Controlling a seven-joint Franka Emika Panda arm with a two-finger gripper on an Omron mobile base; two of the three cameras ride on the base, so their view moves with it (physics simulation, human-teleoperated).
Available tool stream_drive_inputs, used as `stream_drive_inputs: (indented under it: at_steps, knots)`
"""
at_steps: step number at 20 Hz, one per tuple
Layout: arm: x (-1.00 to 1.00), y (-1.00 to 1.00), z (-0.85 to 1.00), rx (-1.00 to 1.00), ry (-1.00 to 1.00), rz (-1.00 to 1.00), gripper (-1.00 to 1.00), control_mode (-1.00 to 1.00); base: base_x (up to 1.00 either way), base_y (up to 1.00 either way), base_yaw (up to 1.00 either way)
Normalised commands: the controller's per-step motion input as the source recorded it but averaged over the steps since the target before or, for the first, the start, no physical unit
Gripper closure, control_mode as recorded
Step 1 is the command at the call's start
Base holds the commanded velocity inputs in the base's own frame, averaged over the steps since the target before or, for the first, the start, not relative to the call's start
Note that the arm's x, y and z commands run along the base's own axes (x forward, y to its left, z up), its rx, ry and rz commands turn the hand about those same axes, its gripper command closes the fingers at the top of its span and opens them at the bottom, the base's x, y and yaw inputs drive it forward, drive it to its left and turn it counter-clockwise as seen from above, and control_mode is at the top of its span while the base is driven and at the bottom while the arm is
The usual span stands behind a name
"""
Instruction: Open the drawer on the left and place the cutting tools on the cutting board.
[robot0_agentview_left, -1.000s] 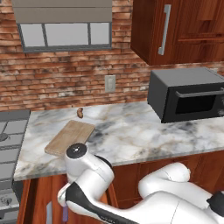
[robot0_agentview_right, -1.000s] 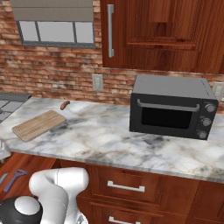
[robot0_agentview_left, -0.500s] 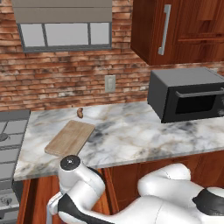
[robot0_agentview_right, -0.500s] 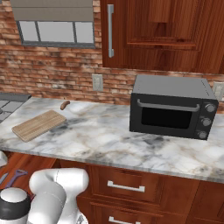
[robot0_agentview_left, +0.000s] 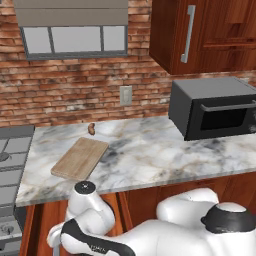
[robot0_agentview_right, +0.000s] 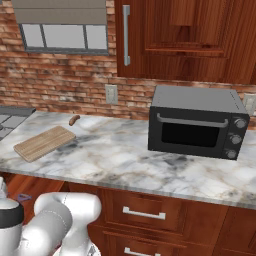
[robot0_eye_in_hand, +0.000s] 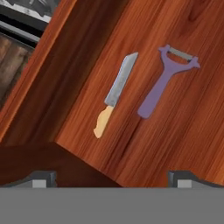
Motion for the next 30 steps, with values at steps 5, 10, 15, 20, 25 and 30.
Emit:
stream_drive_inputs:
  at_steps: [5,10,15,20,25,30]
  knots:
    - [0.15,0.0,-0.2,0.0,0.0,0.0,-1.0,-1.0,0.0,0.0,0.0]
    - [0.11,0.02,-0.29,0.0,0.02,-0.02,-1.0,-1.0,0.0,0.0,0.0]
    - [0.07,0.15,-0.41,0.0,0.14,-0.05,-1.0,-1.0,0.0,0.0,0.0]
    - [0.09,0.26,-0.44,0.01,0.19,-0.06,-1.0,-1.0,0.0,0.0,0.0]
    - [0.14,0.26,-0.34,-0.01,0.13,-0.05,-1.0,-1.0,0.0,0.0,0.0]
    - [0.16,0.31,-0.15,-0.06,0.05,-0.04,-1.0,-1.0,0.0,0.0,0.0]
